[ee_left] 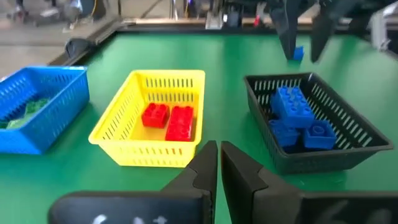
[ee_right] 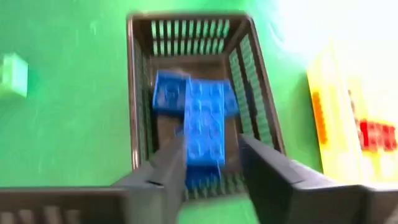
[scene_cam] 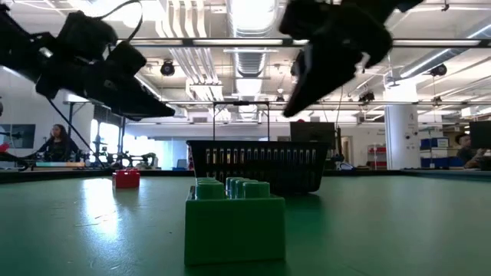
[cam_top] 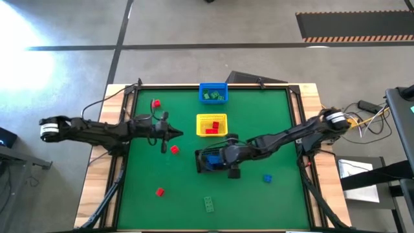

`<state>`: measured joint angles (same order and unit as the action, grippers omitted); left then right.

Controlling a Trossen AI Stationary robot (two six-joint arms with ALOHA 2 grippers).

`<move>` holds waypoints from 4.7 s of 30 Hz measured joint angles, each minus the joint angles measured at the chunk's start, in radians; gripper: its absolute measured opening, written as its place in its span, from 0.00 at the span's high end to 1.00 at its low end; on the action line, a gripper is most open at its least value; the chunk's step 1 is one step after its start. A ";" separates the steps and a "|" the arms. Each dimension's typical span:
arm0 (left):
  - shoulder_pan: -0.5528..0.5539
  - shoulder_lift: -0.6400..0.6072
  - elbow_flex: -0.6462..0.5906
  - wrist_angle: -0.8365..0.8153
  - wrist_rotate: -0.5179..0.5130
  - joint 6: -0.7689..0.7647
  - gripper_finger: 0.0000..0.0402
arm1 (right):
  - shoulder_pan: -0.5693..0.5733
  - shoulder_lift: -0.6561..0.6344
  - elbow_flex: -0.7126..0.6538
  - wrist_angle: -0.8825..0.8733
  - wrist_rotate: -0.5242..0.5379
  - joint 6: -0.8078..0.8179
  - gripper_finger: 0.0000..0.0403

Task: Sort & place blocks by color
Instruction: Put the red game piece into the yellow bin

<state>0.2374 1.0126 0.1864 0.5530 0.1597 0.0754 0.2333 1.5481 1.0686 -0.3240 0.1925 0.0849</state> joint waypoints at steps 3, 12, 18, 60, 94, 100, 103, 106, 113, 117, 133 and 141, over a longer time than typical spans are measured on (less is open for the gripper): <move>-0.070 -0.002 0.067 -0.164 -0.121 -0.051 0.99 | 0.000 -0.106 -0.114 0.041 0.000 0.009 0.80; -0.344 0.022 0.300 -0.807 -0.498 -0.405 0.90 | 0.041 -0.447 -0.481 0.347 0.027 0.089 0.97; -0.499 0.077 0.312 -0.871 -0.514 -0.613 0.68 | 0.087 -0.558 -0.636 0.526 0.067 0.091 0.97; -0.265 0.209 0.329 -0.263 -0.594 -0.225 0.70 | 0.125 -0.484 -0.731 0.690 0.149 0.100 0.97; 0.020 0.667 0.670 -0.326 -0.248 -0.071 0.54 | 0.125 -0.484 -0.732 0.696 0.149 0.090 0.97; 0.020 0.505 0.669 -0.519 -0.267 0.017 0.53 | 0.125 -0.484 -0.733 0.694 0.149 0.088 0.97; 0.020 0.387 0.649 -0.632 -0.365 0.031 0.53 | 0.125 -0.484 -0.734 0.695 0.149 0.085 0.97; 0.027 0.267 0.608 -0.709 -0.445 0.037 0.53 | 0.125 -0.484 -0.738 0.695 0.149 0.081 0.97; 0.106 0.059 0.543 -0.952 -0.454 -0.017 0.66 | 0.124 -0.484 -0.738 0.701 0.149 0.080 0.97; 0.197 0.029 0.528 -1.044 -0.454 -0.017 0.79 | 0.125 -0.484 -0.738 0.704 0.149 0.082 0.97; 0.624 0.351 0.654 -1.210 -0.351 0.185 0.79 | 0.125 -0.484 -0.738 0.704 0.149 0.080 0.97; 0.645 0.521 0.830 -1.337 -0.352 0.304 0.50 | 0.125 -0.484 -0.738 0.703 0.149 0.080 0.97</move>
<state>0.8827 1.5335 1.0160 -0.7838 -0.1924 0.3793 0.3580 1.0641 0.3305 0.3794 0.3412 0.1646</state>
